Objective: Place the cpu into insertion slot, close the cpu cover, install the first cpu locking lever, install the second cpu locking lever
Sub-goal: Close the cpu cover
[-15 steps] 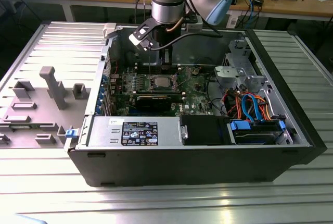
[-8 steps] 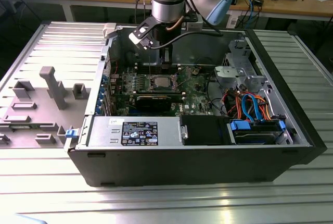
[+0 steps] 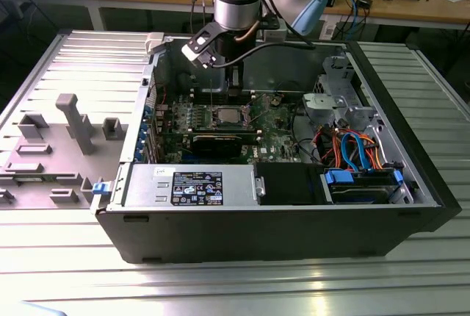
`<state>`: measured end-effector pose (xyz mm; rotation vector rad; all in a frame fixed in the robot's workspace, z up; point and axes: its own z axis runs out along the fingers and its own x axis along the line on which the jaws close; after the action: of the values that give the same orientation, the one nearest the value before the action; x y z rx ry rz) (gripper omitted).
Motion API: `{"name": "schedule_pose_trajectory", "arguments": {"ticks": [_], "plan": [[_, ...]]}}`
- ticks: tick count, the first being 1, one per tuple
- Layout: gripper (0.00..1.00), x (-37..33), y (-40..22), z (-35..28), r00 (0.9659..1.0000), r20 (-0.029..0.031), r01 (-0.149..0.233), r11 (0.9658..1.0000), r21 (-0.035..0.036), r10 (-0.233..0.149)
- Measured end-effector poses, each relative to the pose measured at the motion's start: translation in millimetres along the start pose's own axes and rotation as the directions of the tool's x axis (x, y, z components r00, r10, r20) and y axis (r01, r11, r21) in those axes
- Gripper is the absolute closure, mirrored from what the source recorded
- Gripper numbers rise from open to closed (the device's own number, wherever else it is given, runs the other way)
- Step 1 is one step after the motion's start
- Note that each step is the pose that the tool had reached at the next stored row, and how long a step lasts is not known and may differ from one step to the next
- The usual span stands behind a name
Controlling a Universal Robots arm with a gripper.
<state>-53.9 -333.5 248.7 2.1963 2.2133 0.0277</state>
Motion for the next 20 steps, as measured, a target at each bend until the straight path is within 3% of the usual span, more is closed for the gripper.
{"name": "schedule_pose_trajectory", "arguments": {"ticks": [20], "plan": [[0.89, 0.1, 0.3, -5.6, 1.0000, 0.0021, 0.000, 1.0000, 0.0000, 0.000]]}}
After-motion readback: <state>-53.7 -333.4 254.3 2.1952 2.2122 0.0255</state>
